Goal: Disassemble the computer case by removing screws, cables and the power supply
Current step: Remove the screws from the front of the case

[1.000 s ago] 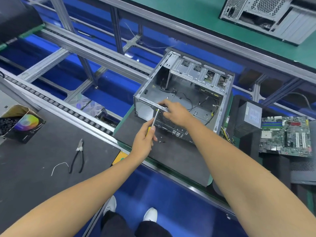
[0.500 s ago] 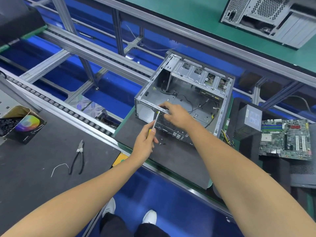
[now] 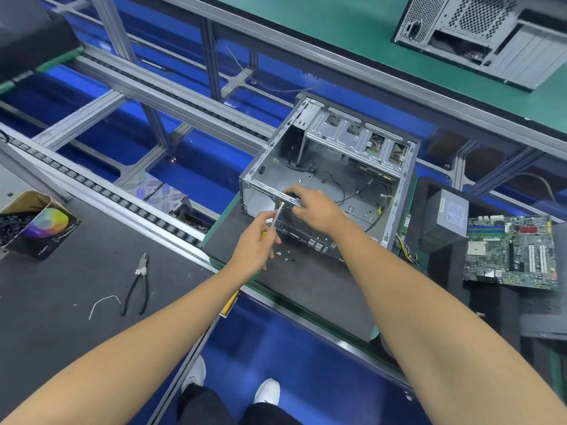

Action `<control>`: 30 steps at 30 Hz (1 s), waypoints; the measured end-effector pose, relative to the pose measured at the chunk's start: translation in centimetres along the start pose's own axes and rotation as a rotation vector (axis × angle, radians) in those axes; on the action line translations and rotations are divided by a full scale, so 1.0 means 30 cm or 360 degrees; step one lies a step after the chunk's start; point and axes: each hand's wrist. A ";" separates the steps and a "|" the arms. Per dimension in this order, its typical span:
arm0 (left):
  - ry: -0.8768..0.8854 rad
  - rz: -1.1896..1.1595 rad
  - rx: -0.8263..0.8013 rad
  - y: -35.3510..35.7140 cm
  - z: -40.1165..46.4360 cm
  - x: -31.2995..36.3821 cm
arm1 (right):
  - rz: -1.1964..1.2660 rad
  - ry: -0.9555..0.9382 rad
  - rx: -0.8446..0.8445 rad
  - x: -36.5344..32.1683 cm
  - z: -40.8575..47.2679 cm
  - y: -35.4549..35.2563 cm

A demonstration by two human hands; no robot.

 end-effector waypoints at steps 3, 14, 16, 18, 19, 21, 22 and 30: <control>0.0011 -0.0032 -0.0047 -0.015 0.008 0.007 | -0.0017 0.0000 -0.0004 0.000 0.000 0.002; -0.0742 -0.1062 -0.0559 -0.071 0.049 0.026 | -0.0047 0.0000 0.0021 0.013 0.010 0.015; -0.0693 -0.0900 -0.0526 -0.078 0.055 0.032 | -0.0058 -0.0006 0.0018 0.014 0.010 0.016; -0.0685 -0.0766 -0.0485 -0.076 0.057 0.042 | -0.0059 -0.0013 0.0027 0.016 0.011 0.017; -0.0691 -0.0728 -0.0475 -0.073 0.056 0.045 | -0.0063 -0.0017 0.0034 0.017 0.011 0.018; -0.0672 -0.0609 -0.0411 -0.061 0.051 0.052 | -0.0067 -0.0019 0.0044 0.018 0.010 0.020; -0.0633 -0.0523 -0.0334 -0.052 0.050 0.054 | -0.0061 -0.0017 0.0048 0.017 0.010 0.021; -0.0290 -0.0187 0.0081 -0.010 0.057 0.064 | -0.0076 0.0014 0.0032 0.017 0.009 0.018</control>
Point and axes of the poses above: each hand's wrist, its own z-axis towards the middle knuckle, its own y-axis out of the palm, x = y × z, and after that the axes turned 6 degrees about -y, right-handed
